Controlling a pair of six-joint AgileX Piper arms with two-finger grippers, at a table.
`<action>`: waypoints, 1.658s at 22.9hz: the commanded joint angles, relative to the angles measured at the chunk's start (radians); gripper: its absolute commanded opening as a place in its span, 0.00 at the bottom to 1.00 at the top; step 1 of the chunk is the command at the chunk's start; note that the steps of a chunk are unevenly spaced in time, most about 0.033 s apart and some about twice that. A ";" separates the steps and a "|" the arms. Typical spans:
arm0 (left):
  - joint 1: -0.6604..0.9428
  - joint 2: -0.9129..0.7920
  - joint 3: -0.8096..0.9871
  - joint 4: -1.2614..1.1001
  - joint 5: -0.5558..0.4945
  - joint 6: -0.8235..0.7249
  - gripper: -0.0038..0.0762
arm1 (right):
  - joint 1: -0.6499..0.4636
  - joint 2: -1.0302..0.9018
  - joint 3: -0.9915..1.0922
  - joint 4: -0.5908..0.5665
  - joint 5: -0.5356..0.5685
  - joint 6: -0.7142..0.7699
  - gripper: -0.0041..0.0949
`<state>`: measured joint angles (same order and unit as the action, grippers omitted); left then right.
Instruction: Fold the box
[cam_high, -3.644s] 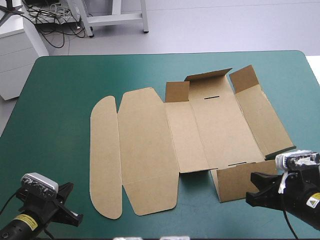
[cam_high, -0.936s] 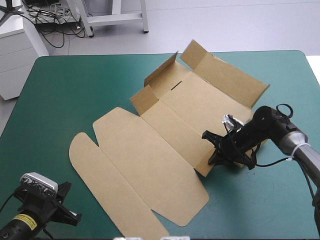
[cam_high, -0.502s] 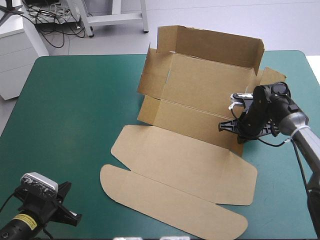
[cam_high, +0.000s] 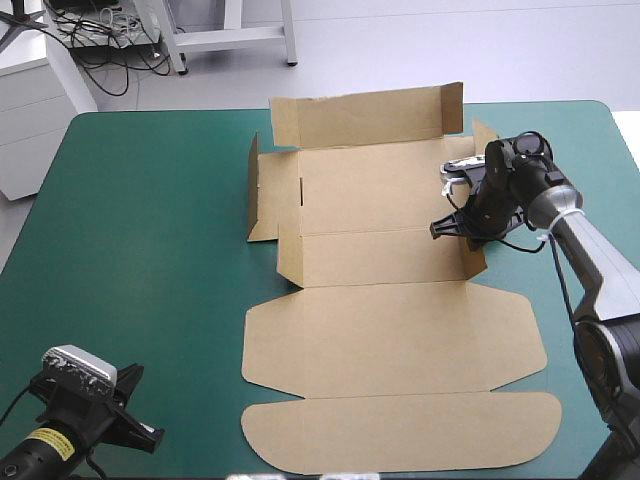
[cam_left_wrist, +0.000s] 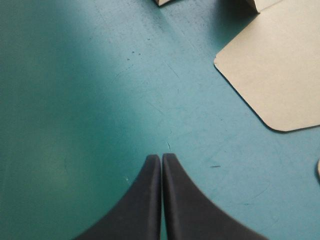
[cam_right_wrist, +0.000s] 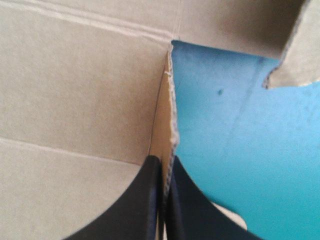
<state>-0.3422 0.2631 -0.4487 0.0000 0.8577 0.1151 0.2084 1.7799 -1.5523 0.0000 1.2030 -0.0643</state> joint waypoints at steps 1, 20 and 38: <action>0.000 0.011 -0.034 -0.008 -0.062 -0.001 0.04 | -0.001 -0.018 -0.096 -0.024 -0.021 -0.095 0.03; 0.000 0.015 -0.034 -0.009 -0.062 -0.006 0.04 | 0.305 0.109 -0.116 -0.160 -0.556 -0.781 0.03; 0.000 0.015 -0.034 -0.009 -0.062 -0.006 0.04 | 0.520 0.109 -0.116 -0.147 -0.615 -0.815 0.04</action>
<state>-0.3422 0.2631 -0.4487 0.0000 0.8572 0.1151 0.7281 1.9456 -1.6429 -0.1375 0.6398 -0.8848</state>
